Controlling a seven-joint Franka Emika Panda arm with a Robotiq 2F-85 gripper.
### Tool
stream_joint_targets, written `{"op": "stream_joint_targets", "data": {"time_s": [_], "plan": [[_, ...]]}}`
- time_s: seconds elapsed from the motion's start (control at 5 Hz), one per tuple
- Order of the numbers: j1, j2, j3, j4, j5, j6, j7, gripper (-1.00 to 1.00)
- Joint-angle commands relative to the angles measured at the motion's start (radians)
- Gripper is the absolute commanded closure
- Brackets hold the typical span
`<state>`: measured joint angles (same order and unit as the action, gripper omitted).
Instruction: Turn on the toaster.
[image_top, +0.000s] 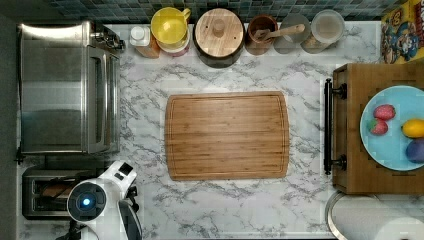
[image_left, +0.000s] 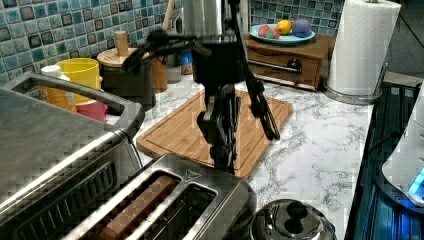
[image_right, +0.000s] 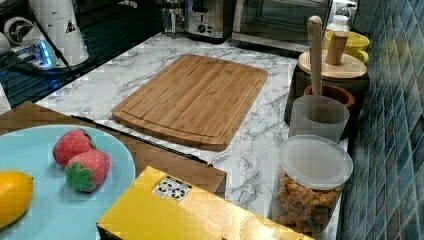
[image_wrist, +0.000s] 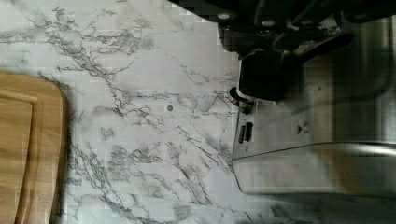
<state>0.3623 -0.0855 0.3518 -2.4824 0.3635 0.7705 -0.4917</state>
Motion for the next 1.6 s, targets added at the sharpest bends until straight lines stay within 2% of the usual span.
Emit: {"op": "stream_joint_targets", "data": {"time_s": [0.2, 1.6], "plan": [[-0.012, 0.188, -0.008, -0.002, -0.066, 0.125, 0.164, 1.0], [-0.013, 0.188, -0.007, -0.002, -0.066, 0.125, 0.164, 1.0]]}}
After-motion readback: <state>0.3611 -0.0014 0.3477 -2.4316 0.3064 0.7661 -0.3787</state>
